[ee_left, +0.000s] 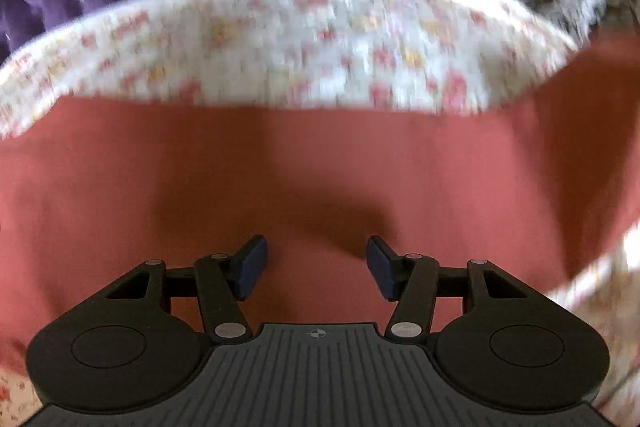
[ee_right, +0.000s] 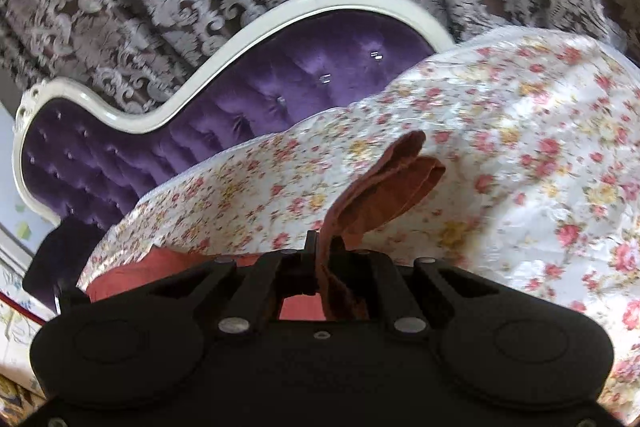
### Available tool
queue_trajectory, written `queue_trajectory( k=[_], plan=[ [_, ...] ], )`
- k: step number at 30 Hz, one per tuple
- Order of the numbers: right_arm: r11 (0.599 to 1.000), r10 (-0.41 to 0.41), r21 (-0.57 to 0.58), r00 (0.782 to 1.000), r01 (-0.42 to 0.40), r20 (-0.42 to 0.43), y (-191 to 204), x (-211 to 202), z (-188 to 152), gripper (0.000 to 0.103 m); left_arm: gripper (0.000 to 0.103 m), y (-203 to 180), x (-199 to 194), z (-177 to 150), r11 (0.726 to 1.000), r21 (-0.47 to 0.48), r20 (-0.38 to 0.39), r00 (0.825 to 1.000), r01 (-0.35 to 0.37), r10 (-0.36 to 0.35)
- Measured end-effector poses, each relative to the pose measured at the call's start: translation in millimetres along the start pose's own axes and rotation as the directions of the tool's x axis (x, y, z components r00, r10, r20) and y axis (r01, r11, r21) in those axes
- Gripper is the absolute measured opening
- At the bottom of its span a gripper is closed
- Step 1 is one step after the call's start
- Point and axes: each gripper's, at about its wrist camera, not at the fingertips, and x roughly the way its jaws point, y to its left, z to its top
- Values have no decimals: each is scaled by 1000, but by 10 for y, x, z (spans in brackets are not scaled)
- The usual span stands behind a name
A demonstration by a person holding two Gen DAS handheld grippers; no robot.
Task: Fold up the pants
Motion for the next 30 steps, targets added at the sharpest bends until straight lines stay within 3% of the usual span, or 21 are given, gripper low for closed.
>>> queue_trajectory(
  k=[3, 8, 11, 14, 20, 23, 24, 25, 27, 30],
  plan=[
    [999, 31, -28, 999, -32, -15, 331, 146, -42, 12, 53, 92, -85, -105, 999, 26, 40, 998, -44, 43],
    [988, 109, -100, 992, -115, -66, 1033, 541, -207, 12, 53, 664, -352, -137, 996, -83, 99, 994, -45, 53],
    [977, 152, -130, 981, -167, -122, 1414, 896, -399, 12, 53, 1061, -541, -165, 986, -124, 133, 983, -108, 124],
    [968, 157, -171, 974, -185, -166, 1761, 1277, -656, 12, 53, 1496, -680, -233, 969, -179, 139, 970, -171, 197],
    [949, 114, -258, 961, -180, -251, 2256, 1936, -1210, 13, 53, 2125, -771, -400, 932, -291, 97, 962, -217, 255],
    [931, 88, -319, 958, -176, -272, 2379, 2049, -1424, 23, 53, 2282, -801, -475, 921, -327, 88, 964, -210, 251],
    [922, 91, -341, 959, -183, -268, 2399, 2046, -1464, 32, 53, 2298, -834, -490, 920, -336, 91, 965, -202, 245],
    [917, 110, -345, 958, -200, -264, 2396, 2009, -1479, 42, 53, 2328, -844, -486, 919, -343, 97, 966, -192, 238],
    [915, 159, -323, 952, -242, -261, 2349, 1891, -1457, 51, 53, 2346, -892, -482, 921, -354, 119, 968, -165, 220],
    [917, 210, -297, 955, -266, -207, 2211, 1641, -1375, 56, 53, 2284, -972, -429, 926, -359, 161, 969, -121, 189]
  ],
)
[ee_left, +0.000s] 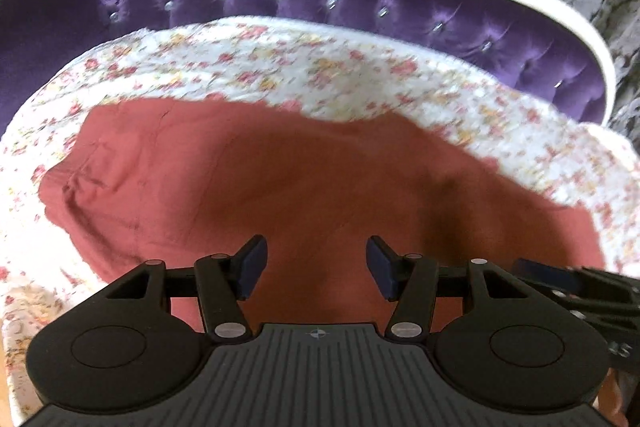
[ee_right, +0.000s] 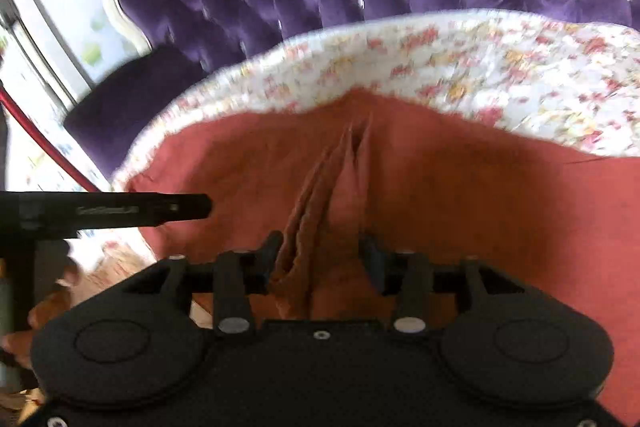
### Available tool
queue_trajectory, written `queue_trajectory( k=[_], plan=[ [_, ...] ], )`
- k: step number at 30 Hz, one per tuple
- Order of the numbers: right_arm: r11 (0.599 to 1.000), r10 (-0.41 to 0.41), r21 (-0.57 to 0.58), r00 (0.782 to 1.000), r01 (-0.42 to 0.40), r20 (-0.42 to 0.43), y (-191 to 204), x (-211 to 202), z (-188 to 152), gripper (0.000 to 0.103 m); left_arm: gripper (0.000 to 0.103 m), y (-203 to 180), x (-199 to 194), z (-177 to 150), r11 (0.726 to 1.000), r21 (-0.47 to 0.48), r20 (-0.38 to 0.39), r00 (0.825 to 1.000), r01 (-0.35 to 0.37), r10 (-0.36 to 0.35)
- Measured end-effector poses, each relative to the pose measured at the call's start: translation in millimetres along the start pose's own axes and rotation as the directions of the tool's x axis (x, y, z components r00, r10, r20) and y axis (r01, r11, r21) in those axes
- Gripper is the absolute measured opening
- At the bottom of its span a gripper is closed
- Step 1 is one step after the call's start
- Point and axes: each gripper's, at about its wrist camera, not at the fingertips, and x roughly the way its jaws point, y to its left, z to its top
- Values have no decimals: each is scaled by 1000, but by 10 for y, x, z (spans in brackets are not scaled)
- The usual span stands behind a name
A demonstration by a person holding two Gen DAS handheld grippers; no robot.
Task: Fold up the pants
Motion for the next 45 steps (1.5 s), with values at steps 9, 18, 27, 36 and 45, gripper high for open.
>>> queue_trajectory(
  k=[9, 18, 27, 36, 45],
  plan=[
    [972, -192, 151, 978, 178, 81, -594, -431, 21, 53, 54, -546, 96, 64, 993, 86, 1, 997, 76, -77],
    [914, -307, 282, 951, 292, 12, -1123, -413, -241, 1, 55, -648, 553, -380, 991, 130, -136, 991, 10, 8],
    [933, -334, 177, 938, 314, 92, -884, -473, -78, 26, 55, -511, 456, -438, 991, 127, -86, 996, 36, -25],
    [974, -227, 9, 972, 227, 52, -339, 77, 16, 26, 56, -124, 343, -298, 998, 67, -33, 999, -13, 15],
    [983, -135, -124, 991, 135, 8, 254, 480, -36, 27, 56, 562, 242, -146, 991, -63, -40, 992, -118, 116]
  ],
)
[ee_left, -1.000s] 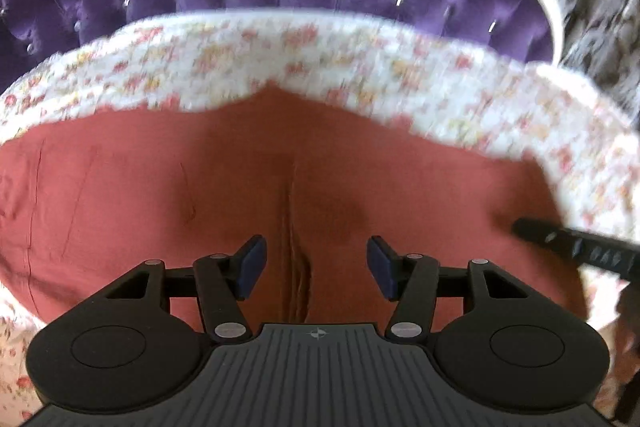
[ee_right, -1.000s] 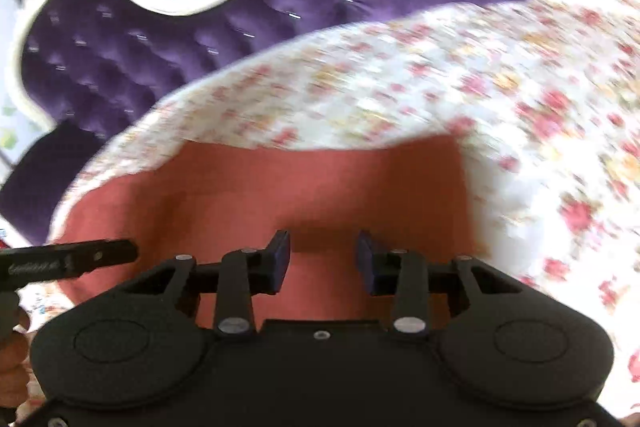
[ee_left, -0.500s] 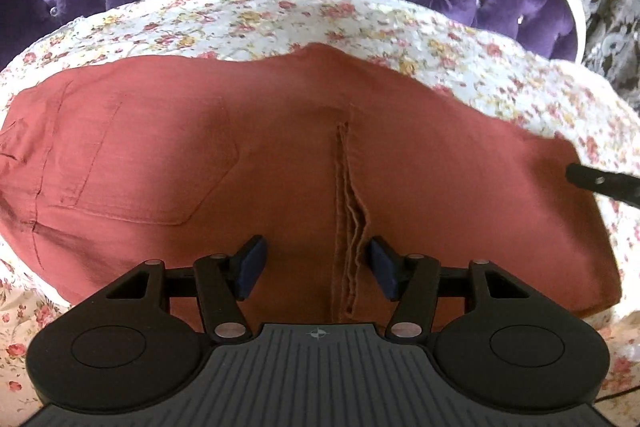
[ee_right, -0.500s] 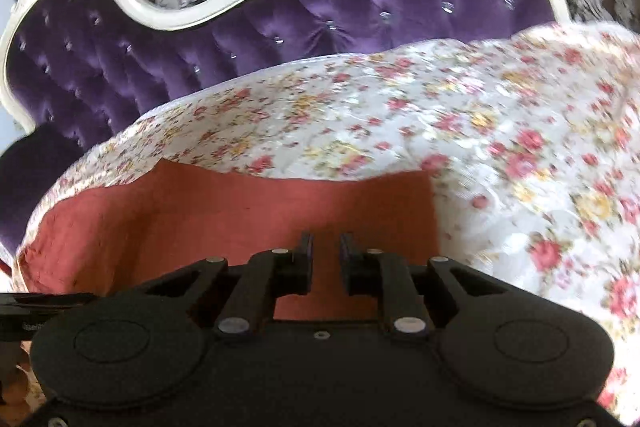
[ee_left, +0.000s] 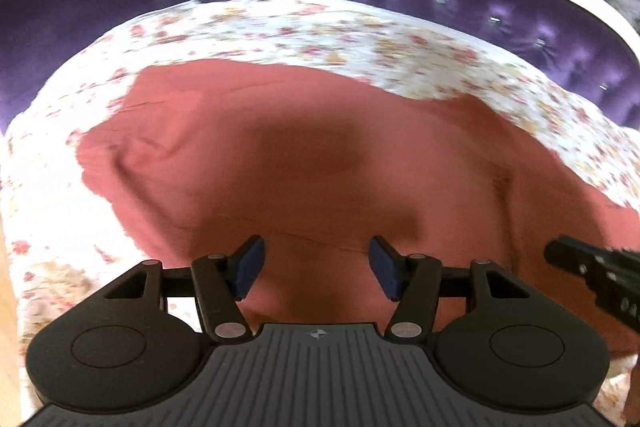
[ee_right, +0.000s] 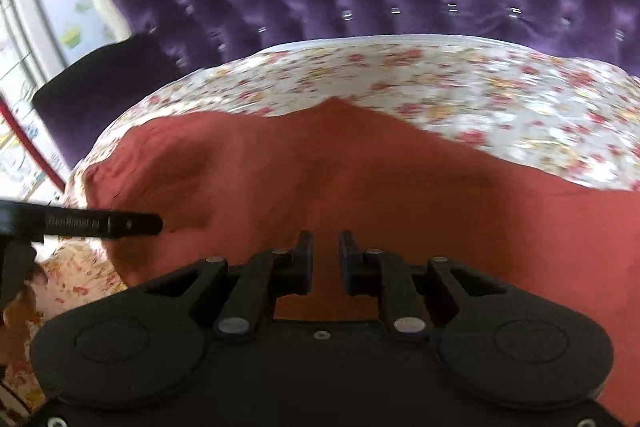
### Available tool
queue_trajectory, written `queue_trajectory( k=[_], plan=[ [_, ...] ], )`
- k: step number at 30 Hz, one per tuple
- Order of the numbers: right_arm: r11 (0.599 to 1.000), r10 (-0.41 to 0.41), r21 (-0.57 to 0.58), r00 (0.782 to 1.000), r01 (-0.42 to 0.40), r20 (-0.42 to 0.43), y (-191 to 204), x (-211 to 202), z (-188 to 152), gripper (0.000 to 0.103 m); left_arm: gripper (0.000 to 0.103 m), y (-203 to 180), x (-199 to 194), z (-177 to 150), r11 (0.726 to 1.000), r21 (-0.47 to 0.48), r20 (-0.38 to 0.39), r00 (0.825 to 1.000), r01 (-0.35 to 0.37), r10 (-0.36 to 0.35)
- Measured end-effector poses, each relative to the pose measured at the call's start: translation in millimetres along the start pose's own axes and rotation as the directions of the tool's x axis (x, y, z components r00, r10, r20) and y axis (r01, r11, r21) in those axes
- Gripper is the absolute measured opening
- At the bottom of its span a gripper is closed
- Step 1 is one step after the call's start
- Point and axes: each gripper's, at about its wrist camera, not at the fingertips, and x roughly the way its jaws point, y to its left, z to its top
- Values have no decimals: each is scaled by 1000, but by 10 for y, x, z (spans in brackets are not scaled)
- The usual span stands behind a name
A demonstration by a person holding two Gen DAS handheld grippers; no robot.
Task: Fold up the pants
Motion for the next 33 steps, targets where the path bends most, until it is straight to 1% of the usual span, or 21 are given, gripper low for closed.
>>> queue_trajectory(
  k=[2, 4, 6, 8, 11, 13, 17, 20, 24, 27, 29, 31, 33],
  plan=[
    [1000, -4, -4, 1000, 3, -17, 62, 64, -12, 30, 56, 87, 26, 31, 999, -12, -21, 999, -34, 34],
    [1000, -16, -2, 998, 16, -64, 92, 152, -49, 30, 56, 146, 60, 50, 999, -10, -41, 998, -50, 49],
    [999, -44, -29, 997, 43, -59, 142, 176, -76, 30, 56, 170, 106, 63, 999, -11, -63, 997, -46, 45],
    [996, -71, -63, 996, 67, -63, 205, 178, -87, 30, 56, 147, 156, 67, 998, 8, -74, 996, -57, 58],
    [992, -99, -81, 992, 93, -77, 268, 210, -74, 30, 57, 97, 198, 51, 996, 41, -65, 994, -82, 84],
    [991, -110, -88, 990, 102, -86, 288, 207, -68, 30, 59, 93, 190, 36, 995, 48, -57, 994, -87, 90],
    [990, -118, -91, 988, 109, -102, 290, 221, -51, 30, 60, 129, 199, 40, 997, 33, -62, 995, -76, 78],
    [989, -125, -91, 987, 115, -104, 307, 227, -52, 30, 62, 127, 216, 43, 997, 40, -59, 995, -73, 75],
    [987, -134, -99, 987, 125, -88, 327, 222, -87, 30, 65, 117, 208, 27, 996, 53, -34, 997, -69, 71],
    [988, -134, -91, 987, 126, -88, 326, 217, -79, 30, 65, 201, 87, -14, 999, 22, 10, 999, -44, 44],
    [989, -133, -81, 987, 125, -92, 315, 219, -69, 30, 65, 314, -42, -46, 998, -10, 66, 996, -61, 61],
    [989, -134, -80, 987, 127, -91, 314, 220, -69, 30, 66, 488, -160, -50, 995, -54, 119, 988, -87, 93],
    [988, -139, -83, 986, 131, -91, 323, 220, -71, 30, 70, 700, -220, -28, 991, -100, 147, 983, -94, 108]
  ],
)
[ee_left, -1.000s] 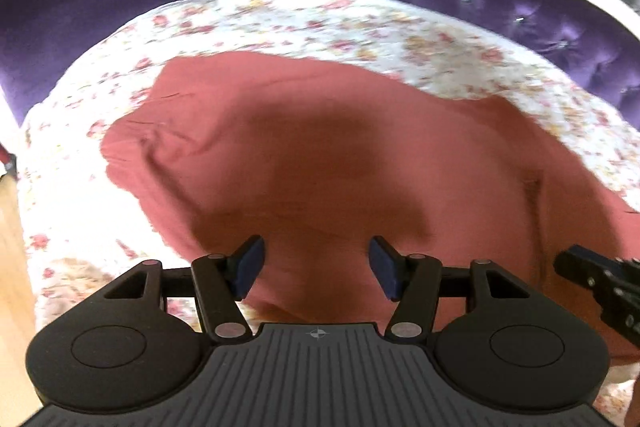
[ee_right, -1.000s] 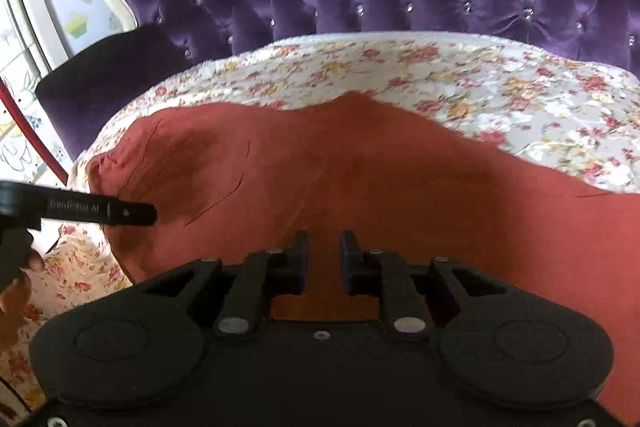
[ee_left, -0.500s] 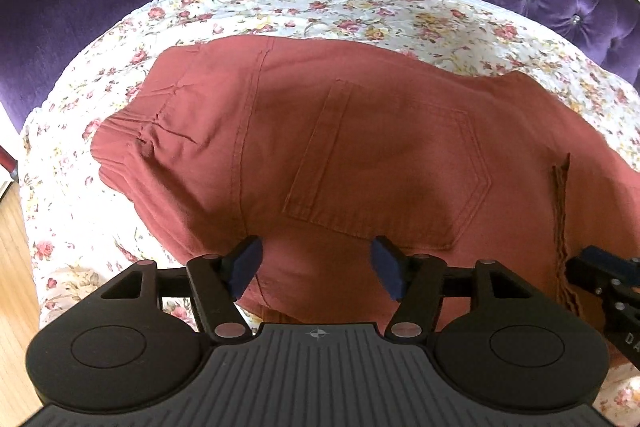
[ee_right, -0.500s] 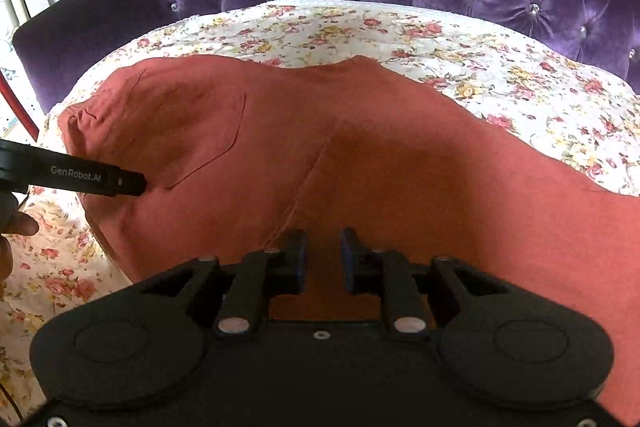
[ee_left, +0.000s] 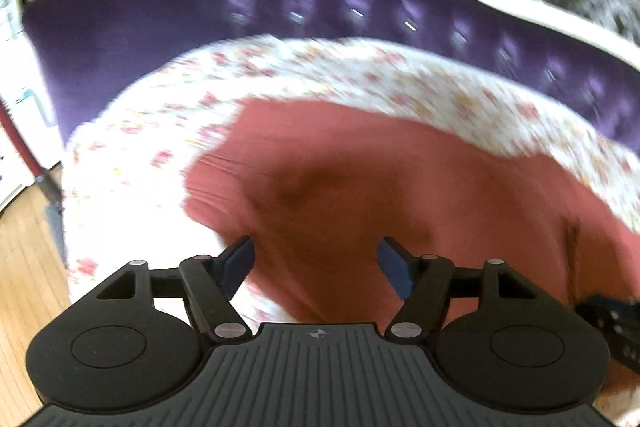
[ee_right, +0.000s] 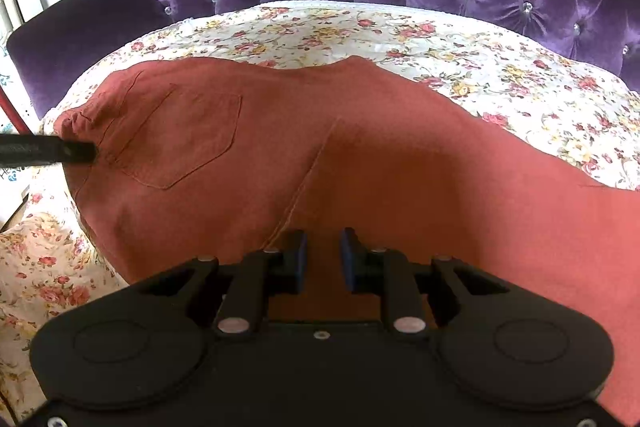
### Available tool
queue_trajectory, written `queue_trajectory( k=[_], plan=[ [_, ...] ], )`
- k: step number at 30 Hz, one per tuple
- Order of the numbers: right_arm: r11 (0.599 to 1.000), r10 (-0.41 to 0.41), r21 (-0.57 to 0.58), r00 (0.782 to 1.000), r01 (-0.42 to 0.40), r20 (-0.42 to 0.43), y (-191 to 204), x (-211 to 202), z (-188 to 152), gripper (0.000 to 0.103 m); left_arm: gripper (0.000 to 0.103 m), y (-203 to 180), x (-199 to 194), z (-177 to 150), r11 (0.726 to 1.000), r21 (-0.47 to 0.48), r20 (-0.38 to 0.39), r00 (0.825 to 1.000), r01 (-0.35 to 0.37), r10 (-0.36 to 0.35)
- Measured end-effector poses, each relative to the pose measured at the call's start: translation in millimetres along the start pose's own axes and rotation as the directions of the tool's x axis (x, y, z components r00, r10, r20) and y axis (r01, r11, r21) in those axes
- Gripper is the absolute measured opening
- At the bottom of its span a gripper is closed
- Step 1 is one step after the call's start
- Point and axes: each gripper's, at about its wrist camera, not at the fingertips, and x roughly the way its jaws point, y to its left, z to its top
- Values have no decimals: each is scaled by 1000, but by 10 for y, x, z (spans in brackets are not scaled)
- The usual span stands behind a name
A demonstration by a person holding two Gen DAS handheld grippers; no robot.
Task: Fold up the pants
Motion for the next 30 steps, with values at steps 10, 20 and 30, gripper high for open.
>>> queue_trajectory(
  k=[10, 20, 30],
  plan=[
    [1000, 7, 22, 1000, -7, -7, -24, 4, 11, 30, 70, 707, 237, 121, 982, -189, -70, 997, 21, -35],
    [999, 26, 33, 1000, -26, -6, -54, 3, 4, 30, 70, 526, 545, 155, 993, -119, -127, 991, 29, -44],
    [998, 42, 44, 999, -42, -1, -81, 0, -4, 30, 37, 501, 642, 253, 995, -97, -73, 997, 28, -35]
  ],
)
